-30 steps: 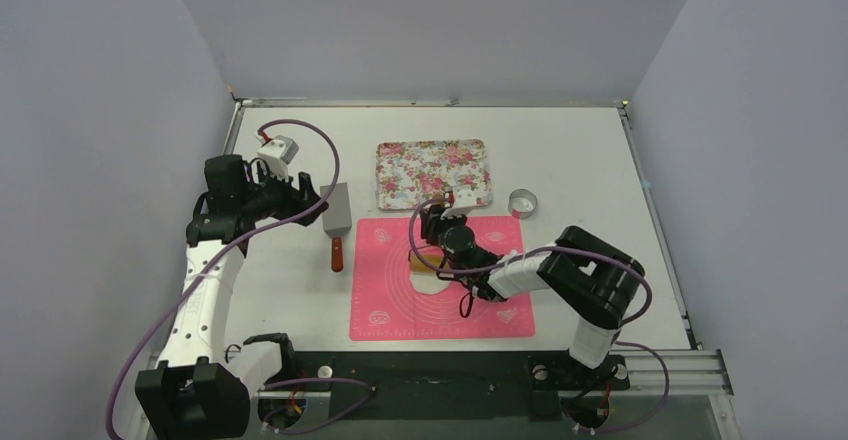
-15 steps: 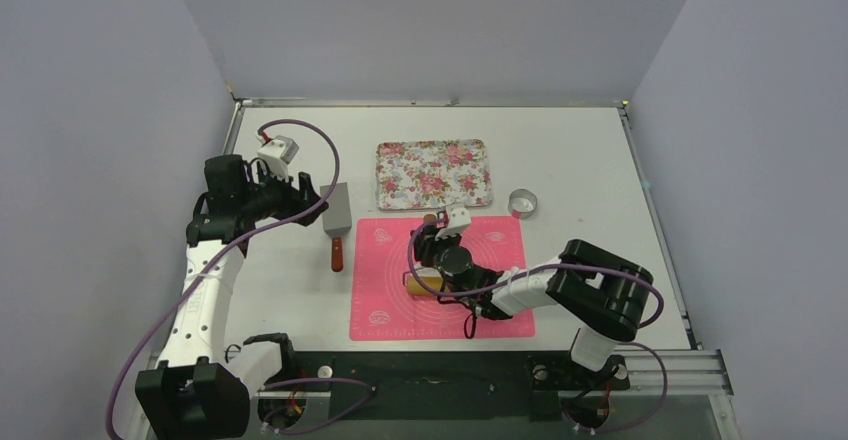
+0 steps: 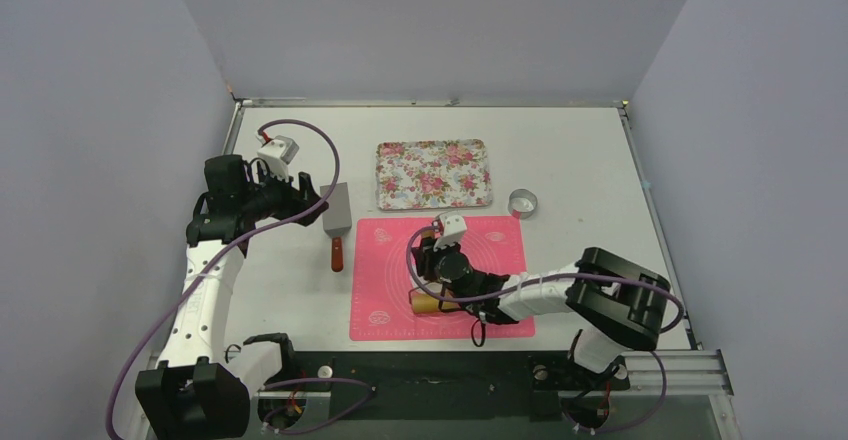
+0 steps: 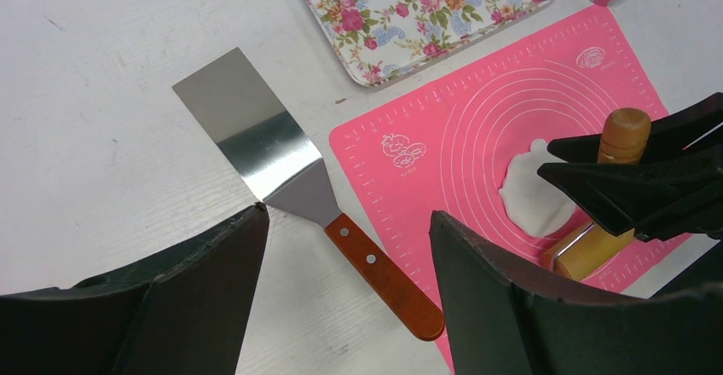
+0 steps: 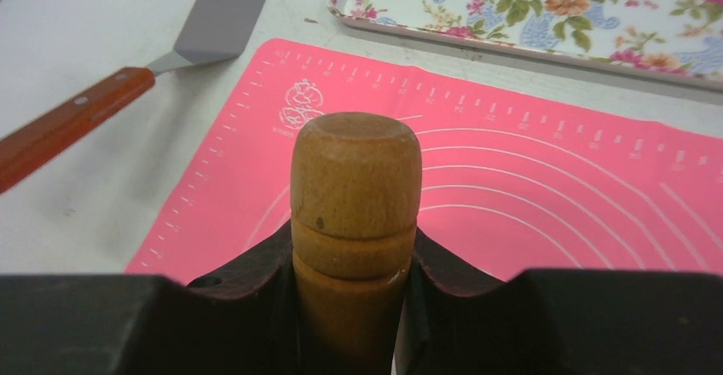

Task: Roll out the dumpling wrappers from the dough
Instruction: Flatten out the dough on the work surface.

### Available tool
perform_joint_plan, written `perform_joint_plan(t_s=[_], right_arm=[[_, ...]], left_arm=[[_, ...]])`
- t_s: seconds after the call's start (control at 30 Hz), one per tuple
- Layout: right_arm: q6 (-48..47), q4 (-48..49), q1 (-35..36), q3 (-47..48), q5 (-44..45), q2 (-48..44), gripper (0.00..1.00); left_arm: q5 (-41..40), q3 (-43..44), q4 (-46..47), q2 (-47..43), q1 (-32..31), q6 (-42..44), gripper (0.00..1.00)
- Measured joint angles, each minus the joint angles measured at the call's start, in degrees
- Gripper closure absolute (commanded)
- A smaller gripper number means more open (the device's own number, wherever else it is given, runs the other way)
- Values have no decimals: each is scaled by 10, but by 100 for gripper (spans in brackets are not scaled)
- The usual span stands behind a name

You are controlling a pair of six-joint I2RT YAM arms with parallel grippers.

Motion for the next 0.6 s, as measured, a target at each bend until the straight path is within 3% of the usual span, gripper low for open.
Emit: perform_joint_plan(t_s=[0.23,0.4,0.6], right_arm=[[-85,-147,-9,9,-13,-116,100],[-120,-149,-51,37,-43,-121,100],[-130,-109,-88,59,-95,-54,100]], left_arm=[[0,0,0,0,0,0,32],[0,0,0,0,0,0,32],[0,0,0,0,0,0,32]])
